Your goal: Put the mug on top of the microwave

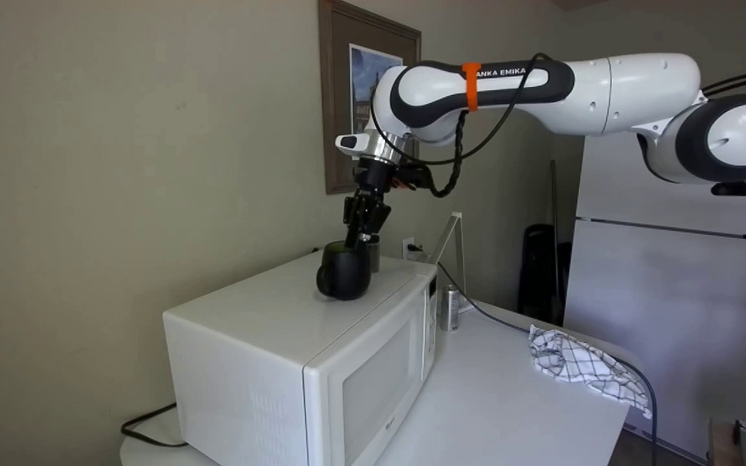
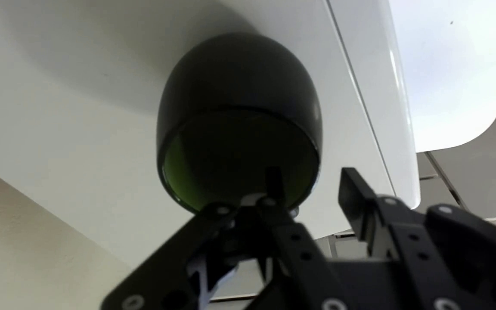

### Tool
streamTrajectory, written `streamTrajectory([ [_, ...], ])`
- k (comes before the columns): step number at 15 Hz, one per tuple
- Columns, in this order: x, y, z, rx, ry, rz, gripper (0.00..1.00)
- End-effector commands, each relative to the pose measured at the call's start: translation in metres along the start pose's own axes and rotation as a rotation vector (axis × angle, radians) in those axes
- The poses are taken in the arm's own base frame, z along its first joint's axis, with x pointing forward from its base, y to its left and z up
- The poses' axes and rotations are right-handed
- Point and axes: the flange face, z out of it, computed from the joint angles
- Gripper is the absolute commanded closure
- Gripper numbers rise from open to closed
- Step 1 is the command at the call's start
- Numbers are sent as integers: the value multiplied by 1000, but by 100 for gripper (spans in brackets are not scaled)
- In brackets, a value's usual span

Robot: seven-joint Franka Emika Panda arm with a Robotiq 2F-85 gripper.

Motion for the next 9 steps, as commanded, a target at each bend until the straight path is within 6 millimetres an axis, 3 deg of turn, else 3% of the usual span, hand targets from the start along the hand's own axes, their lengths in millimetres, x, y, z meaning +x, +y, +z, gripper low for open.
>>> streamTrajectory([
  [1,4,1,-23,-18,6,-15,29],
  [3,1,-2,-45,-29,-9,29,13],
  [5,-16,-6,-73,-48,-67,137,1],
  [9,-75,-20,-136,-130,-185,307,0],
])
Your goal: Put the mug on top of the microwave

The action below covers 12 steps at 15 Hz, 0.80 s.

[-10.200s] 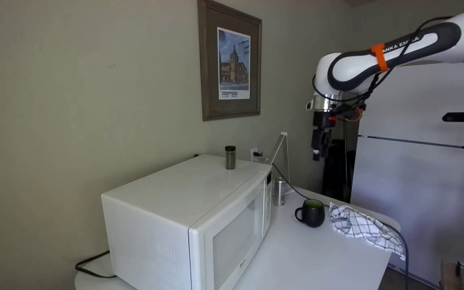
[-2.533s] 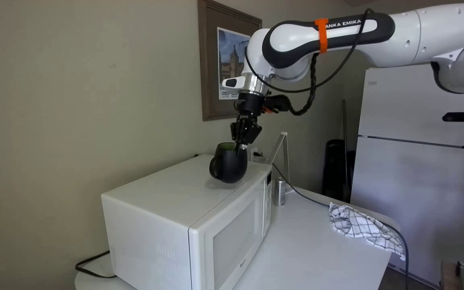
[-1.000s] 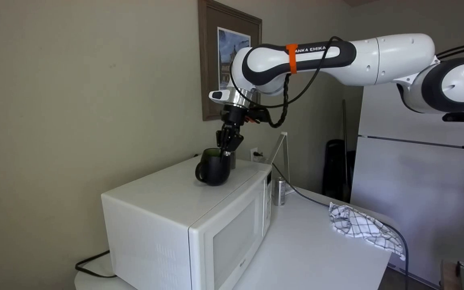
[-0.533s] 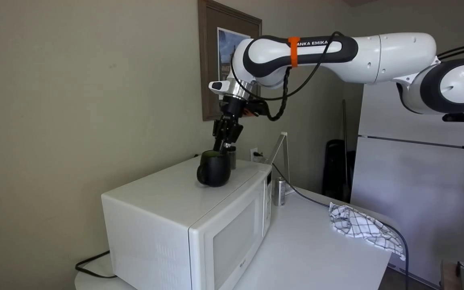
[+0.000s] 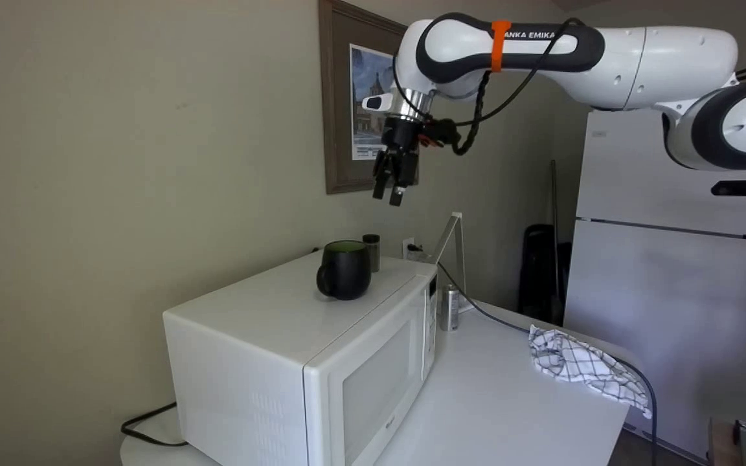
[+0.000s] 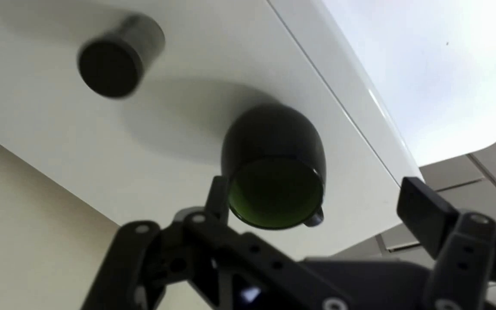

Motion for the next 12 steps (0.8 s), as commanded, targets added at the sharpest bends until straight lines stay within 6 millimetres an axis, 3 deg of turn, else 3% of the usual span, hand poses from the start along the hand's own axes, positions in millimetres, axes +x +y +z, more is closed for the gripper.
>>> streamTrajectory([
  [1,-65,-9,-52,-60,-111,159,0],
  [6,-155,-39,-104,-116,-245,382,0],
  [8,-185,-60,-113,-109,-304,473,0],
  [11,-226,-91,-110,-45,-344,625,0],
  [12,-200,-63,-120,-73,-316,539,0],
])
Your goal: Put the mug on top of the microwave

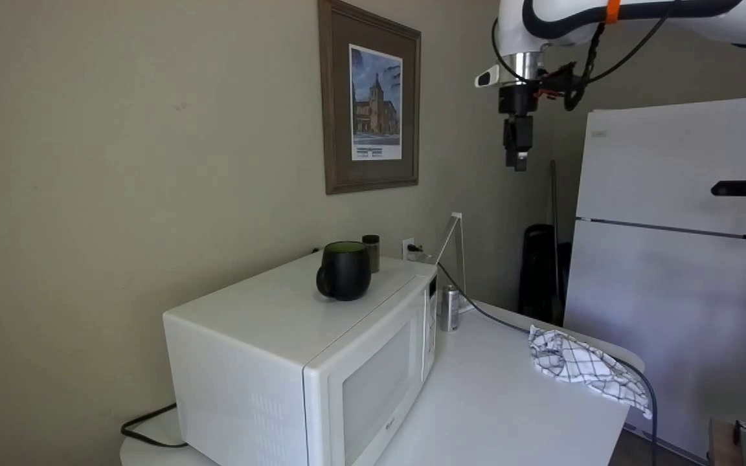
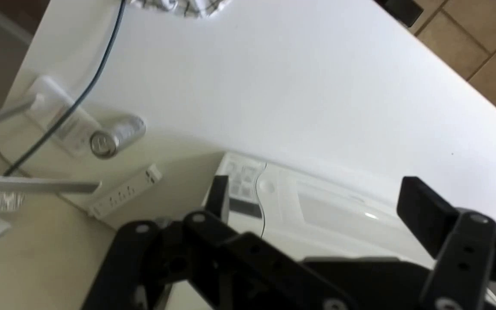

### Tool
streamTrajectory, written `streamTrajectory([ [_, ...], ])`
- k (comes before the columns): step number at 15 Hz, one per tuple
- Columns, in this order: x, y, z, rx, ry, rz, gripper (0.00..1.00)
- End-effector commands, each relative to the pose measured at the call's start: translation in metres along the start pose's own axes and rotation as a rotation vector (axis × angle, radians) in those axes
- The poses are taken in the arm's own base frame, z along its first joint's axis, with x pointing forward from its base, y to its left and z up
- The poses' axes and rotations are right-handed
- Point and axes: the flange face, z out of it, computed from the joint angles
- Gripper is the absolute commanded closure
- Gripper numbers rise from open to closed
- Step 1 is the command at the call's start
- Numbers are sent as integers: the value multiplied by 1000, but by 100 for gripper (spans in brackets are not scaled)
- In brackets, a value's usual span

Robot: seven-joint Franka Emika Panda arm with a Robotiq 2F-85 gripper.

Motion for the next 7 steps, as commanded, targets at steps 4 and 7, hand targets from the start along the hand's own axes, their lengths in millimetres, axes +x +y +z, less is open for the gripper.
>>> streamTrajectory([
  [4,-28,-7,11,24,-29,55,0],
  [7,-27,-8,15,28,-36,61,0],
])
